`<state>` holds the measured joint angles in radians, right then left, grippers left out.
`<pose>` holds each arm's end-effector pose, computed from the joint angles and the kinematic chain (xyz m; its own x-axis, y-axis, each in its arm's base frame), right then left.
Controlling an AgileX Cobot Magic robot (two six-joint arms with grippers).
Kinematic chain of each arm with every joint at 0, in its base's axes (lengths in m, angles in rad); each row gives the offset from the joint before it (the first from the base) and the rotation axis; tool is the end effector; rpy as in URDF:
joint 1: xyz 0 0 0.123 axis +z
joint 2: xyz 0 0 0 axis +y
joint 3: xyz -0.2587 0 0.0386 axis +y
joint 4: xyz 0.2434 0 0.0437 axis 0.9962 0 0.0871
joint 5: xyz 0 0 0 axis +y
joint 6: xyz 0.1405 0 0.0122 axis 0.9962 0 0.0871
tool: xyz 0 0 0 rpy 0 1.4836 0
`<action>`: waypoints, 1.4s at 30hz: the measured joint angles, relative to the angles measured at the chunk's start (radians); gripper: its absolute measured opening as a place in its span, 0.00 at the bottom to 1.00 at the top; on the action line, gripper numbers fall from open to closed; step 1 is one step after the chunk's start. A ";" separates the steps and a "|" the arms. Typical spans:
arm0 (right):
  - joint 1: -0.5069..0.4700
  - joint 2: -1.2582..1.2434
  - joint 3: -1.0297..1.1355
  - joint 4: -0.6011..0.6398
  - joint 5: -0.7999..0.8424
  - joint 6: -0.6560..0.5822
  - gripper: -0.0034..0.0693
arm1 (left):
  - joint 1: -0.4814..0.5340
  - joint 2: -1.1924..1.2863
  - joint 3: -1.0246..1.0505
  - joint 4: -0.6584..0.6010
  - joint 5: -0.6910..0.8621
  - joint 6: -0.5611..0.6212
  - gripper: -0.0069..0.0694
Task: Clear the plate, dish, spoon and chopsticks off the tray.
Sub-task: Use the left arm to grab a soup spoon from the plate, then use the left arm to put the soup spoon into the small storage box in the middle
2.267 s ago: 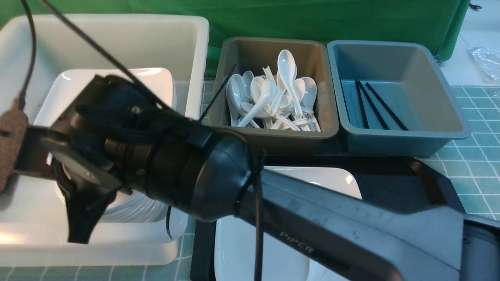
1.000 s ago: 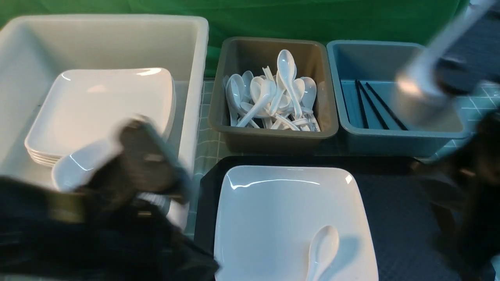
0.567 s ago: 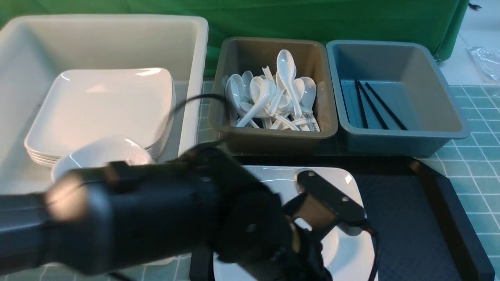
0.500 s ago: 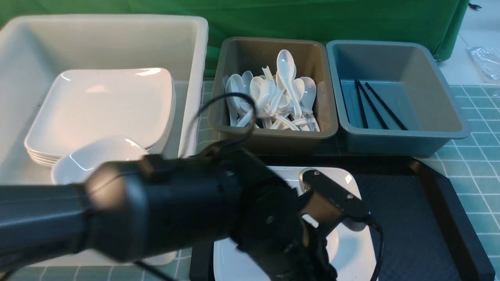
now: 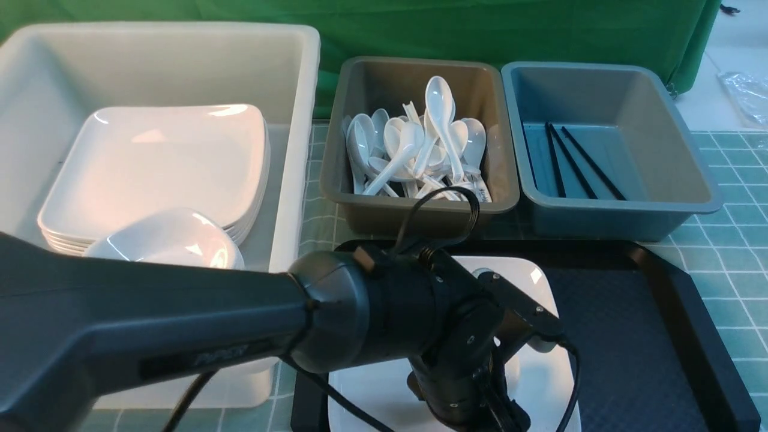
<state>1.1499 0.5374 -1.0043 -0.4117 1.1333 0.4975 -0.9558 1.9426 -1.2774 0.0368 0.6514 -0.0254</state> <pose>0.0906 0.0773 0.3690 -0.4254 -0.2444 -0.8714 -0.6229 0.7775 0.0860 0.2308 -0.3213 0.1013 -0.5404 0.7718 -0.3350 0.8144 0.5799 0.0223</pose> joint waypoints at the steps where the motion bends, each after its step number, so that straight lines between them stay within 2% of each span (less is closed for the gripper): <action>1: 0.000 0.000 0.000 0.000 0.000 -0.003 0.19 | 0.000 0.000 -0.002 0.007 -0.002 0.000 0.60; 5: 0.000 0.000 0.000 0.001 0.000 -0.017 0.20 | 0.000 0.003 -0.002 0.018 -0.008 0.000 0.35; 6: 0.000 0.000 0.000 0.001 0.000 -0.018 0.20 | 0.000 0.003 -0.002 0.017 -0.008 0.000 0.31; 13: 0.000 0.000 0.000 0.002 0.000 -0.020 0.21 | 0.000 -0.017 -0.033 -0.013 0.055 0.032 0.31; 18: 0.000 0.000 0.000 -0.021 -0.001 0.004 0.21 | 0.029 -0.123 -0.169 0.100 0.089 0.057 0.31; 20: 0.000 0.000 0.000 -0.032 -0.003 0.016 0.22 | 0.065 -0.141 -0.221 0.134 0.064 0.060 0.31; 22: 0.000 0.000 0.000 -0.042 -0.004 0.030 0.22 | 0.171 -0.132 -0.317 0.152 -0.037 0.065 0.31; 26: 0.000 0.000 0.000 -0.043 -0.015 0.044 0.22 | 0.344 -0.032 -0.457 0.080 -0.218 0.095 0.31; 29: 0.000 0.000 0.000 -0.037 -0.020 0.054 0.23 | 0.427 0.070 -0.551 0.021 -0.300 0.137 0.31; 30: 0.000 0.000 0.000 -0.035 -0.020 0.057 0.23 | 0.427 0.077 -0.556 0.021 -0.303 0.140 0.32; 33: 0.000 0.000 0.000 -0.018 -0.021 0.075 0.23 | 0.472 0.167 -0.626 0.018 -0.324 0.155 0.41; 35: 0.000 0.000 0.000 0.000 -0.024 0.081 0.23 | 0.488 0.193 -0.643 0.018 -0.312 0.153 0.53; 38: 0.000 0.000 0.000 0.014 -0.027 0.080 0.24 | 0.499 0.187 -0.651 -0.010 -0.205 0.124 0.71; 40: 0.000 0.000 0.000 0.016 -0.028 0.074 0.24 | 0.499 0.152 -0.652 -0.028 -0.105 0.118 0.76; 42: 0.000 0.000 0.000 0.018 -0.028 0.059 0.24 | 0.494 0.105 -0.652 -0.037 0.021 0.128 0.74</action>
<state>1.1499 0.5374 -1.0043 -0.3934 1.1058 0.5569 -0.4617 2.0472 -1.9293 0.0000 0.6719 0.1027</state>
